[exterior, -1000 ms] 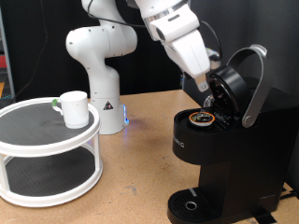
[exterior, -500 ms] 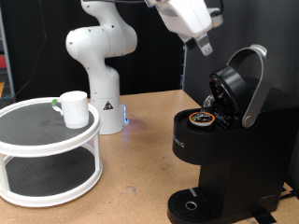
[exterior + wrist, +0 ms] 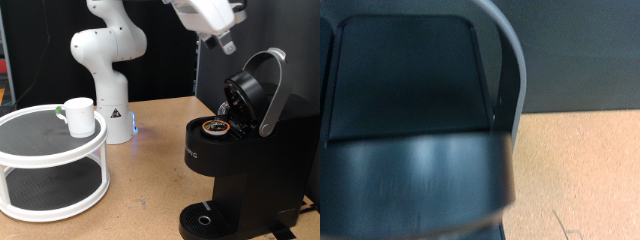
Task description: Make a cup of coffee with the keurig machine
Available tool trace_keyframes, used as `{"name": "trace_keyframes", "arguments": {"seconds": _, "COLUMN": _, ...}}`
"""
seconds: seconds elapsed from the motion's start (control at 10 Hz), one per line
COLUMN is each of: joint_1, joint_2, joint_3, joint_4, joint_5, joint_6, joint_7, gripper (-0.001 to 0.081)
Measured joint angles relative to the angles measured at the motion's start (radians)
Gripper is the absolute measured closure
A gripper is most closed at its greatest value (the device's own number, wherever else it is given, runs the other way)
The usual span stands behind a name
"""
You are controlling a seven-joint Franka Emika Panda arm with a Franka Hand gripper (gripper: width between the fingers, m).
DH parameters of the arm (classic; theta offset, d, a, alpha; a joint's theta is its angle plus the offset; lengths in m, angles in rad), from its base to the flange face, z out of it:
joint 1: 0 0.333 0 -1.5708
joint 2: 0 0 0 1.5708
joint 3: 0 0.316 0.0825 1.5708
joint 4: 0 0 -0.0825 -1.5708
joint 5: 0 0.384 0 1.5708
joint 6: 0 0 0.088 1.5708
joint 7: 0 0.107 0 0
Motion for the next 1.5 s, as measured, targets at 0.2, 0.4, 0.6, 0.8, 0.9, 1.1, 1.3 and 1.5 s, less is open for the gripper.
{"name": "trace_keyframes", "arguments": {"seconds": 0.2, "joint_1": 0.018, "joint_2": 0.006, "joint_3": 0.034, "joint_4": 0.014, "joint_5": 0.014, "joint_6": 0.016, "joint_7": 0.014, "gripper": -0.0002}}
{"name": "trace_keyframes", "arguments": {"seconds": 0.4, "joint_1": 0.032, "joint_2": 0.010, "joint_3": 0.076, "joint_4": 0.021, "joint_5": 0.013, "joint_6": 0.046, "joint_7": 0.050, "gripper": -0.0002}}
{"name": "trace_keyframes", "arguments": {"seconds": 0.6, "joint_1": 0.036, "joint_2": 0.015, "joint_3": 0.122, "joint_4": 0.022, "joint_5": -0.003, "joint_6": 0.080, "joint_7": 0.117, "gripper": -0.0002}}
{"name": "trace_keyframes", "arguments": {"seconds": 0.8, "joint_1": 0.038, "joint_2": 0.029, "joint_3": 0.164, "joint_4": 0.028, "joint_5": -0.011, "joint_6": 0.115, "joint_7": 0.171, "gripper": -0.0002}}
{"name": "trace_keyframes", "arguments": {"seconds": 0.9, "joint_1": 0.038, "joint_2": 0.035, "joint_3": 0.183, "joint_4": 0.032, "joint_5": -0.017, "joint_6": 0.128, "joint_7": 0.190, "gripper": -0.0002}}
{"name": "trace_keyframes", "arguments": {"seconds": 1.1, "joint_1": 0.038, "joint_2": 0.048, "joint_3": 0.214, "joint_4": 0.043, "joint_5": -0.036, "joint_6": 0.146, "joint_7": 0.228, "gripper": 0.0088}}
{"name": "trace_keyframes", "arguments": {"seconds": 1.3, "joint_1": 0.038, "joint_2": 0.065, "joint_3": 0.235, "joint_4": 0.049, "joint_5": -0.055, "joint_6": 0.156, "joint_7": 0.255, "gripper": 0.0273}}
{"name": "trace_keyframes", "arguments": {"seconds": 1.5, "joint_1": 0.038, "joint_2": 0.082, "joint_3": 0.245, "joint_4": 0.050, "joint_5": -0.070, "joint_6": 0.171, "joint_7": 0.268, "gripper": 0.0408}}
